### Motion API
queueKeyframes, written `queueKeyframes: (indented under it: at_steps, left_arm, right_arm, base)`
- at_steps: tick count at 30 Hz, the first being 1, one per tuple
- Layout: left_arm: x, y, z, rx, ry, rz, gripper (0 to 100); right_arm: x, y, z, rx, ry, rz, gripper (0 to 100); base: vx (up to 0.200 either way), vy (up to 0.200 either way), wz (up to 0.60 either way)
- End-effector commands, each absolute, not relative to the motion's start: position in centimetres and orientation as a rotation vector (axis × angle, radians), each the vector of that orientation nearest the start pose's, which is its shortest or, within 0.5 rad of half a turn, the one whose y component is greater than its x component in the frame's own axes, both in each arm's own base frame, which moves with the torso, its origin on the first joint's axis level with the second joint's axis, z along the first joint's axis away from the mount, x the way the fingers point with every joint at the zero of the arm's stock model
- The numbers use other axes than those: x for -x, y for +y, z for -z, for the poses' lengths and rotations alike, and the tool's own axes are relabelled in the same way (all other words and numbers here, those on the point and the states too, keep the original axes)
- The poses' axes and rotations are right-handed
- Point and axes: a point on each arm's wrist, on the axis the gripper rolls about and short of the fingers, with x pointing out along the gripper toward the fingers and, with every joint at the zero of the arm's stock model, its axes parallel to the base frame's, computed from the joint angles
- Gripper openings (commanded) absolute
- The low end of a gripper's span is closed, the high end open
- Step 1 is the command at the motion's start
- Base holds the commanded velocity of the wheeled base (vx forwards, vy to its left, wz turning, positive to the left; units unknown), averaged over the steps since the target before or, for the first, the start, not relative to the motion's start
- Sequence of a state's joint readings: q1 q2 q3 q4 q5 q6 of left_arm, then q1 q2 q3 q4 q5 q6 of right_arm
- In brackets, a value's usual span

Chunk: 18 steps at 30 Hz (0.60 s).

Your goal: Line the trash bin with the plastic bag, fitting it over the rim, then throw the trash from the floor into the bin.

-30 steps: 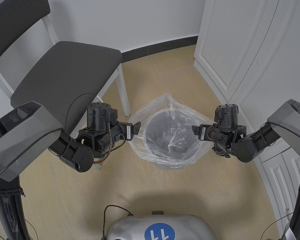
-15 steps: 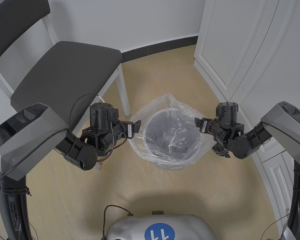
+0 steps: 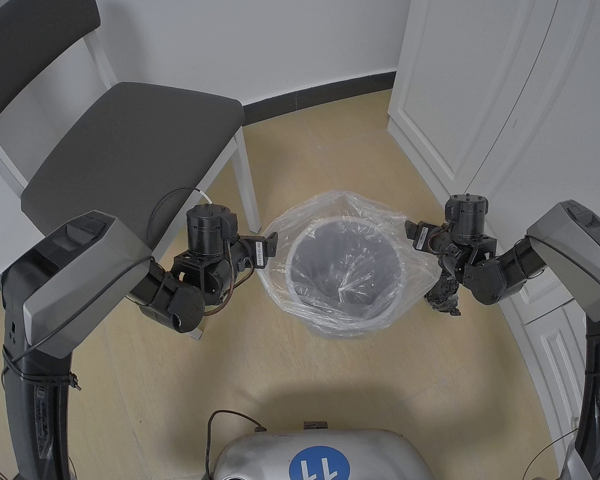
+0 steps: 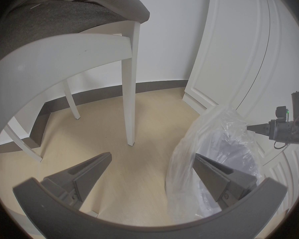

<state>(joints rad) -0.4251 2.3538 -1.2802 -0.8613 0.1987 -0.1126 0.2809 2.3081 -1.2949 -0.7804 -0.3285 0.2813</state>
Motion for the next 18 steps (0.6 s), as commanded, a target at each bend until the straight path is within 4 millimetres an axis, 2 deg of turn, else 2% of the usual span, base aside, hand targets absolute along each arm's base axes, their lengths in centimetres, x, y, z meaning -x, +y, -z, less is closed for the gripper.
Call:
queueKeyframes:
  at_steps: [1, 7, 18]
  left_arm:
    - [-42.6, -18.6, -6.9, 0.048, 0.216, 0.208, 100]
    - [-43.2, -18.3, -7.0, 0.051, 0.203, 0.186, 100]
    - [-43.9, -18.3, -6.7, 0.068, 0.192, 0.179, 100]
  right_arm:
    - [-44.8, 11.9, -8.4, -0.212, 0.212, 0.081, 100]
    - [-45.6, 12.8, -8.4, -0.318, 0.182, 0.074, 100]
    - [-46.7, 12.6, -7.4, -0.329, 0.178, 0.085, 100]
  base:
    - [0.0, 0.0, 0.0]
    - [0.0, 0.0, 0.0]
    - [0.0, 0.0, 0.0]
